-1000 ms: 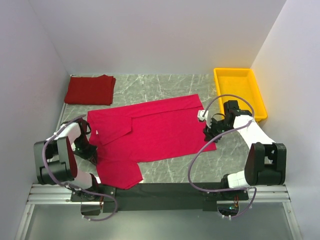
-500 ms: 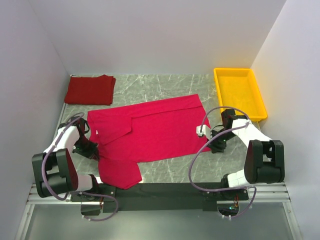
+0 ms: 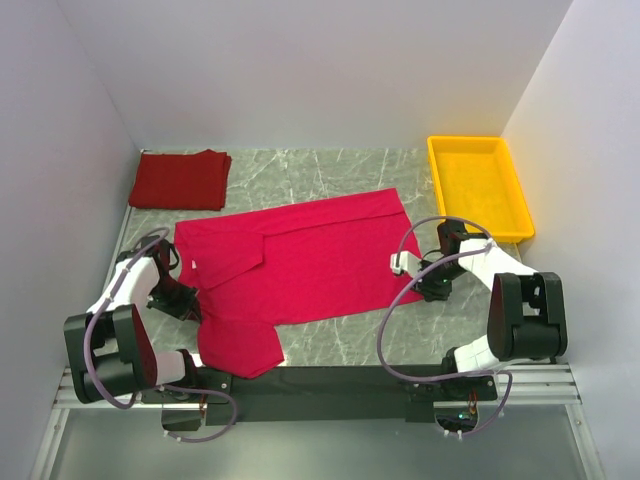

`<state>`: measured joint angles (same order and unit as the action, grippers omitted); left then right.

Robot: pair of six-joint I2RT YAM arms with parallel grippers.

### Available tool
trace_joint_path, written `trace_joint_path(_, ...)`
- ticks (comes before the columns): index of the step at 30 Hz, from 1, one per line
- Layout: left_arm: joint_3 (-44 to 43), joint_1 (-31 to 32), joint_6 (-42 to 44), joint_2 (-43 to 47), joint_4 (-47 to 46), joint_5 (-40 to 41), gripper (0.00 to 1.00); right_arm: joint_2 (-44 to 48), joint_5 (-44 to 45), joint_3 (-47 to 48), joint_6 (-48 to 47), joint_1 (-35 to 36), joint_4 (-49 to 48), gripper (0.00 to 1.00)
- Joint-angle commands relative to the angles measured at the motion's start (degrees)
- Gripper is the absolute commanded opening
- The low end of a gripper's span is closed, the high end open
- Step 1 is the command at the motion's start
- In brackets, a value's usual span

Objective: Fold and stack the t-shirts
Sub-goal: Fold the tshirt

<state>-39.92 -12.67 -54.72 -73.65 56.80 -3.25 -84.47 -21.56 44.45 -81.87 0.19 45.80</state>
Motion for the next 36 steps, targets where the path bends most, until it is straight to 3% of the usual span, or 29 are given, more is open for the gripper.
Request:
trace_joint_path(1,0.1,0.1,0.4,1.7,0.2,-1.0,0.01,-1.2,0.2,0.1,1.1,1.0,-1.5,0.34)
trace_joint_path(3,-0.4,-0.1,0.3,1.8,0.7,-0.7,0.01,-1.0,-0.2,0.5,1.5,0.8,-1.0,0.28)
trace_joint_path(7,-1.3,-0.6,0.0,3.7,2.3,-0.6,0.01,2.2,-1.9,1.9,2.0,0.1,1.7,0.05)
trace_joint_path(9,-1.6,-1.0,-0.3,4.4,3.1,-0.6,0.01,3.2,-2.5,4.1,2.6,0.1,2.8,0.0)
trace_joint_path(16,-1.3,-2.2,-1.3,6.7,3.5,-1.8,0.01,1.2,-7.9,12.2,6.0,-3.8,7.9,0.0)
trace_joint_path(29,-3.7,-3.9,-3.5,10.8,6.6,-1.5,0.01,-6.2,-6.7,18.8,16.4,-4.4,3.0,0.0)
trace_joint_path(36,-2.8,-5.6,-5.5,14.8,9.2,-1.9,0.01,-7.6,-6.8,18.6,16.3,-4.4,2.0,0.0)
